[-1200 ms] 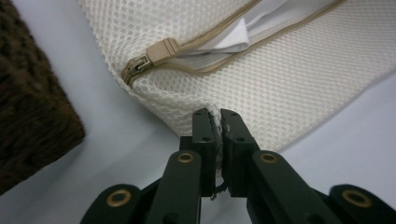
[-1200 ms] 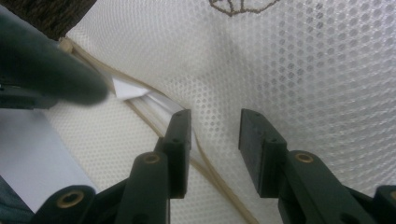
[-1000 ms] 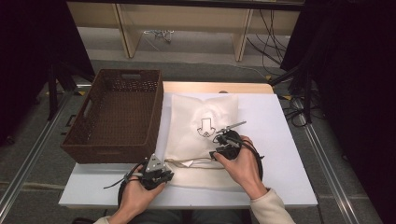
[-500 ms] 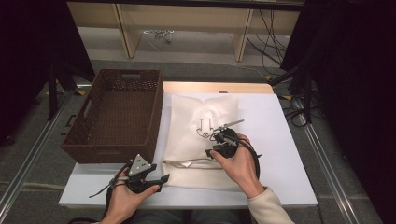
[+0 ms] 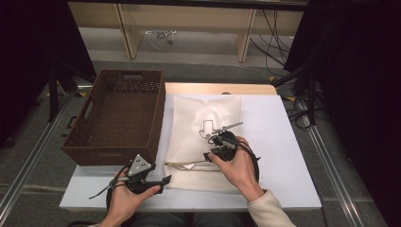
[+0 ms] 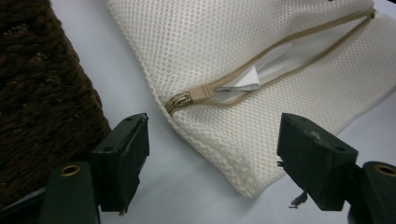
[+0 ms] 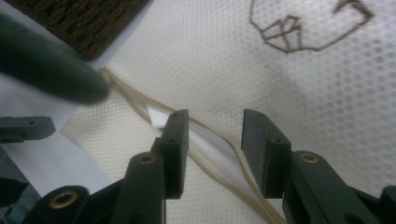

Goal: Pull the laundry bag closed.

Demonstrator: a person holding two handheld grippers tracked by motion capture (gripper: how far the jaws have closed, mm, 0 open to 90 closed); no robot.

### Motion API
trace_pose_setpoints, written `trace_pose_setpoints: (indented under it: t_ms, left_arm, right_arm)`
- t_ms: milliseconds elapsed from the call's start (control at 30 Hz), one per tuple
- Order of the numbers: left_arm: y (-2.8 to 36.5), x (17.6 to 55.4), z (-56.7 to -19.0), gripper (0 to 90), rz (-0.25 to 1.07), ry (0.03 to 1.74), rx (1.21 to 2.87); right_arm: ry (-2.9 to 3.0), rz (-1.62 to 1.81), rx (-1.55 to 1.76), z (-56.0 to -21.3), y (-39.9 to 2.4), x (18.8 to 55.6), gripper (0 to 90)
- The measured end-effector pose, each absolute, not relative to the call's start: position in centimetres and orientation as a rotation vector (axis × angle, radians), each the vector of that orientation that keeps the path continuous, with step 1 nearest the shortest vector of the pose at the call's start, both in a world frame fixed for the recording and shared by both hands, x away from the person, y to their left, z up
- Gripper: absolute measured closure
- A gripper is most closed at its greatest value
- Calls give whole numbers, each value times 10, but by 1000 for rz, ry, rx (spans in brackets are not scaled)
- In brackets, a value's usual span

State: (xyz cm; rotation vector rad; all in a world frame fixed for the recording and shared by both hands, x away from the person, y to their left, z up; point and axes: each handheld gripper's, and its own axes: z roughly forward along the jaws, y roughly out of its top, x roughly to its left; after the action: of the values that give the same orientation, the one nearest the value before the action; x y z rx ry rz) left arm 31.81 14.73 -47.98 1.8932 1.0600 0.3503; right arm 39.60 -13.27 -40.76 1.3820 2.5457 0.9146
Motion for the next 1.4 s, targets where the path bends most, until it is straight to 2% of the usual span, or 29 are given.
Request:
trace_pose_setpoints:
  t_ms: [600, 833, 1200, 1400]
  left_arm:
    - [145, 318, -476, 247, 339, 1063, 1919]
    - [144, 319, -478, 245, 373, 1032, 1975]
    - [140, 318, -479, 244, 358, 1044, 1940]
    - [141, 317, -480, 244, 361, 1028, 1975]
  right_arm:
    - [2653, 975, 1307, -411, -93, 392, 626]
    - [2664, 973, 1311, -412, -92, 391, 623]
    - [2658, 971, 1273, -412, -91, 392, 625]
    - [2659, 964, 1285, -412, -84, 390, 626]
